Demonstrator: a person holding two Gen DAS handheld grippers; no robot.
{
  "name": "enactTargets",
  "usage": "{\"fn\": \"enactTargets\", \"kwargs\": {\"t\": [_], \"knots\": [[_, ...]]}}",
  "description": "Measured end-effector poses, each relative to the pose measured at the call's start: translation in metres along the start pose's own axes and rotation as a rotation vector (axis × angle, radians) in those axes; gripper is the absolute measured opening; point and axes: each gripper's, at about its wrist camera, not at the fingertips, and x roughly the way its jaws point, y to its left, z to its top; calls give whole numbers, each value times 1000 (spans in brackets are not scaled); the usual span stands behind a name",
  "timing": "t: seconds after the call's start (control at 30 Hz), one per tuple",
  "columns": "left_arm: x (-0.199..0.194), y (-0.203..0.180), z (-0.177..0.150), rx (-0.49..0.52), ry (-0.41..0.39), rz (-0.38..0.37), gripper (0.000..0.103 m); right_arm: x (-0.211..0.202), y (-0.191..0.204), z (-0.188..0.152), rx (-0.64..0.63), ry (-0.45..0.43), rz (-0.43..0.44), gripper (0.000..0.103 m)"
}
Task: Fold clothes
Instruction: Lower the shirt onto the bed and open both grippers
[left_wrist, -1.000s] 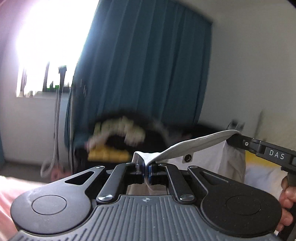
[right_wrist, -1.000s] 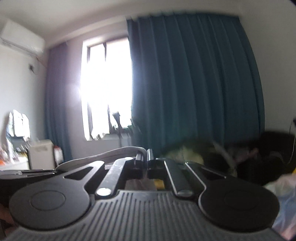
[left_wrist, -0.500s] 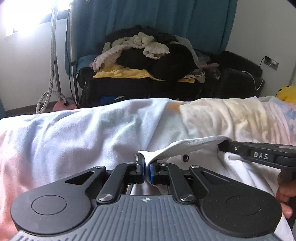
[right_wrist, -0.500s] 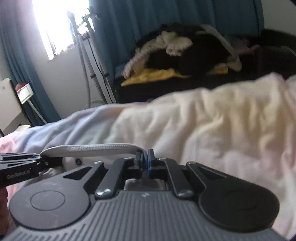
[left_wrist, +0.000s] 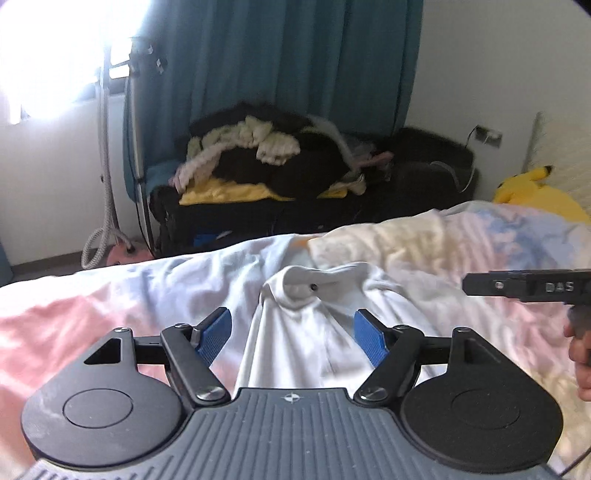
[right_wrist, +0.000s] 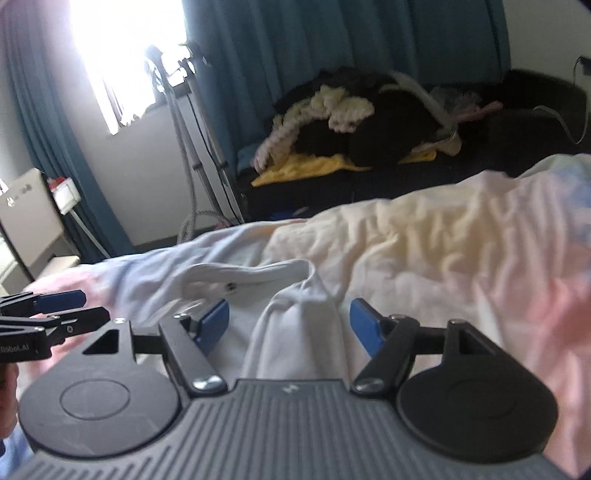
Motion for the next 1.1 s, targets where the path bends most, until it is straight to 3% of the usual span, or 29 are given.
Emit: {"fn": "enactTargets", "kwargs": {"t": [0.23, 0.33, 0.43, 0.6, 0.8, 0.87, 0.9, 0.97, 1.0, 1.1], "knots": [[-102, -37, -64, -39, -6, -48, 74, -150, 47, -73, 9, -79, 51, 73], [-130, -55, -90, -73, -21, -58, 74, -205, 69, -108, 25, -107, 75, 73], [-149, -76, -112, -29, -41, -40, 74, -246, 88, -137, 5, -142, 82, 73], [-152, -105, -140, 38, -35, -38, 74, -282, 88, -178, 50, -209, 93, 73], [-121, -125, -155, 134, 34, 8, 71, -275, 70, -192, 97, -179, 70, 73], [-109, -128, -156, 145, 64, 13, 65, -269, 67, -192, 106, -176, 72, 73], [-103, -128, -157, 151, 77, 18, 57, -266, 65, -192, 116, -174, 79, 73], [-91, -126, -155, 150, 107, 29, 30, -259, 61, -193, 142, -164, 98, 73], [-91, -120, -151, 116, 108, 13, 8, -256, 59, -193, 151, -157, 101, 73], [-95, -99, -134, 10, 103, -33, 4, -248, 54, -195, 167, -137, 110, 73]]}}
